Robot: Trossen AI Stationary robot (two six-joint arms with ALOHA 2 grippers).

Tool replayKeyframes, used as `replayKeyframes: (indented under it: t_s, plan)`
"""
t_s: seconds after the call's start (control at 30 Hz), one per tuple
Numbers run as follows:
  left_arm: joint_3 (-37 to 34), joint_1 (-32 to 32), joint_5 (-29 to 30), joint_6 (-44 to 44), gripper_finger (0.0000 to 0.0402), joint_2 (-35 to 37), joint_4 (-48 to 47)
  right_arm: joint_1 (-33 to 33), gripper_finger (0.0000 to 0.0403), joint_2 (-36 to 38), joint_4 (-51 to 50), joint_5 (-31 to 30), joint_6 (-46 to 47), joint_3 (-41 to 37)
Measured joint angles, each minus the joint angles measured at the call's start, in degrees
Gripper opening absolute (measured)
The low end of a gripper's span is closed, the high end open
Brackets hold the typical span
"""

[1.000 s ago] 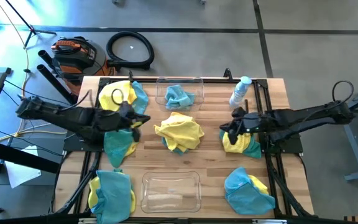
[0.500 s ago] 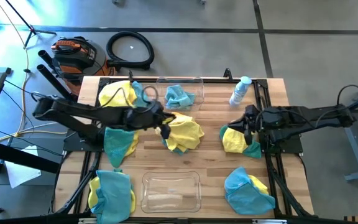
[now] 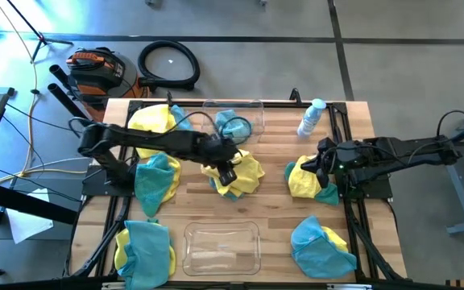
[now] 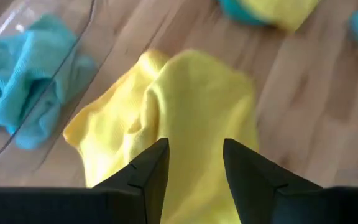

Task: Sort microfiber towel by color & place in baskets
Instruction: Put the yellow microfiber towel into the bottom transparent bin

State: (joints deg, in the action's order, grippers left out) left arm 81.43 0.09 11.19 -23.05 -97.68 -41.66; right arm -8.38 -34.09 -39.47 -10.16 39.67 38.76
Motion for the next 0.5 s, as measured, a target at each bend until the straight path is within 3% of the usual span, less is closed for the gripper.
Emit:
replayKeyframes:
  t_s: [0.3,0.5]
  plan:
    - [1.66,0.71,-1.74,5.74,0.0132,-9.22,-5.81,0.0,0.0028,-0.02,0.72,-3.57,5.58,0.0]
    - [1.66,0.01,-1.65,10.46,0.0016,-8.07,-7.11,0.0,0.0028,-0.02,0.96,-6.94,7.03,0.0]
